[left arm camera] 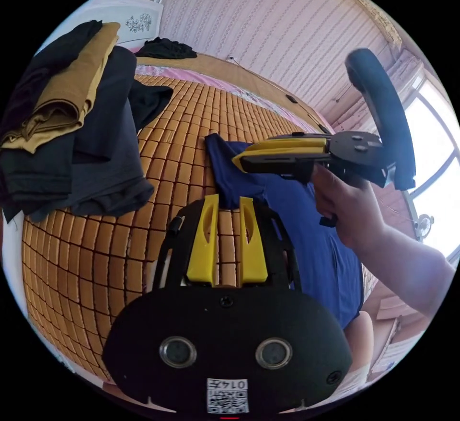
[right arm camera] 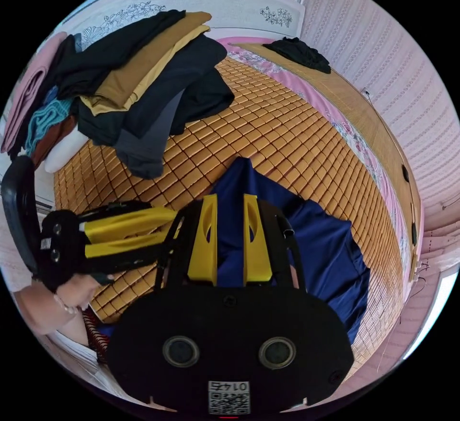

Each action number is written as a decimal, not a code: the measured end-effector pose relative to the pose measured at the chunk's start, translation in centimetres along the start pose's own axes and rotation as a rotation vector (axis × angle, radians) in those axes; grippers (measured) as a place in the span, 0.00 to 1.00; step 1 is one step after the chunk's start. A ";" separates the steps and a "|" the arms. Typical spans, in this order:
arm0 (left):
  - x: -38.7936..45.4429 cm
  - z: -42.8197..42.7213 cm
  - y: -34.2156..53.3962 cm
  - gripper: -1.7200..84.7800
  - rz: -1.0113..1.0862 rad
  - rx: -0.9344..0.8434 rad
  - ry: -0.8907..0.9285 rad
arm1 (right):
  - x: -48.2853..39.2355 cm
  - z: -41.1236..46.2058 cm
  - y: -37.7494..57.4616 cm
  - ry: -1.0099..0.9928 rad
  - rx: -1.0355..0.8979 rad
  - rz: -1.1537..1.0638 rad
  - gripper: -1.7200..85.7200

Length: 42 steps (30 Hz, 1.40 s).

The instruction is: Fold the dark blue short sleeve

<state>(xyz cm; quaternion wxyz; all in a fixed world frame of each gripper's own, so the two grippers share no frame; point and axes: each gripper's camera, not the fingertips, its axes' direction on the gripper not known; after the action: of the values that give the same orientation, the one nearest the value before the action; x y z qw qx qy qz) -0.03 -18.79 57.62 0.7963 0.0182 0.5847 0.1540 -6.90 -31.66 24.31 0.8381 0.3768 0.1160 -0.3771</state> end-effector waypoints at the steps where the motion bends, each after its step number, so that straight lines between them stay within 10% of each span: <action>1: -0.1 0.2 -0.1 0.11 -0.003 0.001 0.018 | 0.0 0.4 -1.4 0.009 -0.011 0.008 0.14; 12: 0.4 2.1 0.4 0.04 0.027 -0.100 0.019 | 2.1 3.4 -6.3 -0.069 -0.102 0.084 0.08; 22: 8.1 -1.6 2.1 0.09 0.398 0.094 0.134 | 11.8 -7.0 5.4 -0.151 0.277 0.385 0.04; 42: 16.4 12.5 3.6 0.05 0.577 -0.266 0.027 | 17.4 1.1 4.8 -0.067 -0.012 0.318 0.09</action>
<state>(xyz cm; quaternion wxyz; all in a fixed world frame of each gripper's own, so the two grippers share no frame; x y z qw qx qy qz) 15.25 -9.09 47.18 0.7073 0.0769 0.5406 0.4489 8.46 -39.91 19.37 0.8928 0.3727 0.0290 -0.2513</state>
